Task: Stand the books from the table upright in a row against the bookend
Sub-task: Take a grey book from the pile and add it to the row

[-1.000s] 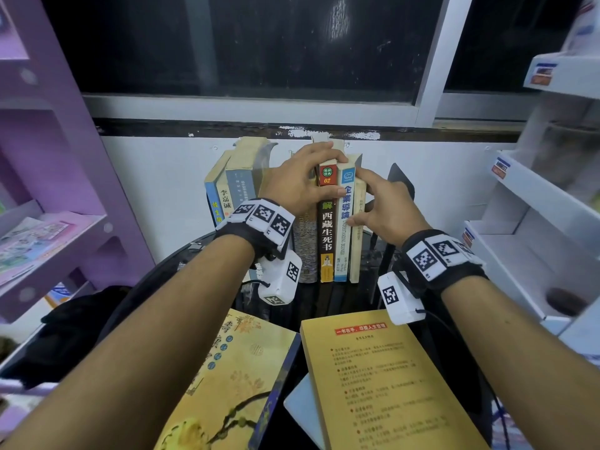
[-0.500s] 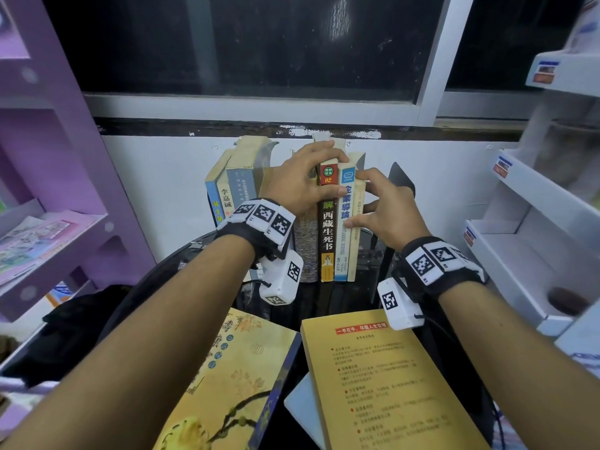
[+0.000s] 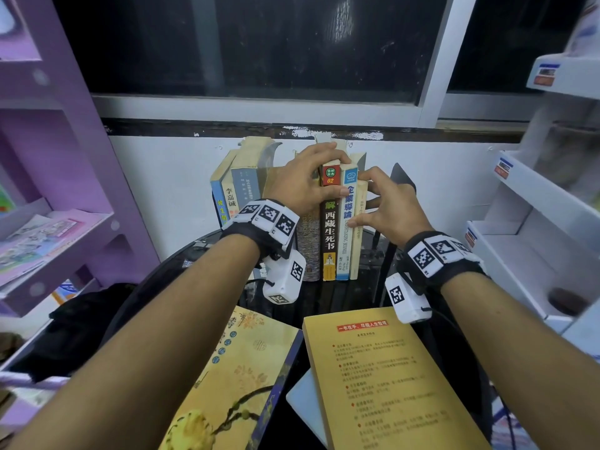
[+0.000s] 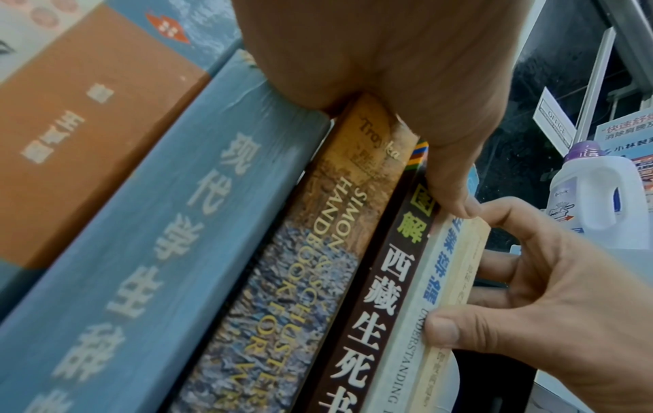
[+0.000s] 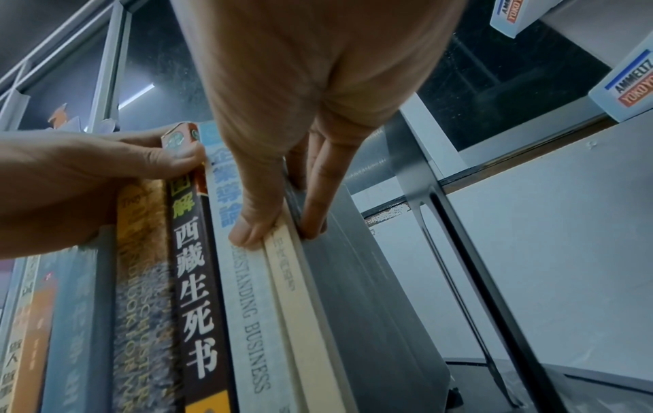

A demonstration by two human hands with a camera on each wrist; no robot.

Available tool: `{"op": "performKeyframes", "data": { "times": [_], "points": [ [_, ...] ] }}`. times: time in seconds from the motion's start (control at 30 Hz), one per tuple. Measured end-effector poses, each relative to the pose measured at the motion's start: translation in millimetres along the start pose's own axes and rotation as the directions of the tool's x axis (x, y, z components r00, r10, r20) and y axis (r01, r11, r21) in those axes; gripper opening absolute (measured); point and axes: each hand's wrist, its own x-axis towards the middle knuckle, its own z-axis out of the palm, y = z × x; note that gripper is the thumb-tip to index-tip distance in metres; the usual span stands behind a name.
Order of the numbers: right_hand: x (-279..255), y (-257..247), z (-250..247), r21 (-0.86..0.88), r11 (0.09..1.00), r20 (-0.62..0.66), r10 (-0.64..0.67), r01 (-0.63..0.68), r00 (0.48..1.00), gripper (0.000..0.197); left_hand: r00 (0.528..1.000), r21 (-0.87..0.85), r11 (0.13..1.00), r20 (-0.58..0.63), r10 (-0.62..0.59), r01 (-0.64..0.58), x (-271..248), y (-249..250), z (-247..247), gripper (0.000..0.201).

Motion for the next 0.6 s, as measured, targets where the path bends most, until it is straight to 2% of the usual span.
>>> {"op": "performKeyframes", "data": {
  "times": [0.37,0.5,0.6],
  "points": [
    [1,-1,1,-0.059,0.998,-0.008,0.004,-0.004,1.0,0.065,1.0,0.033,0.999,0.023,-0.012,0.012,0,3,0,0.045],
    [0,-3,-5,-0.008,0.999,0.019,0.038,-0.038,0.999,0.074,0.993,0.03,0.999,0.107,-0.044,0.041,4,5,-7,0.053],
    [-1,-3,-9,0.003,0.998,0.057,0.056,-0.056,0.997,0.084,0.991,0.013,0.998,0.119,-0.068,0.067,2,6,-12,0.059]
  ]
}}
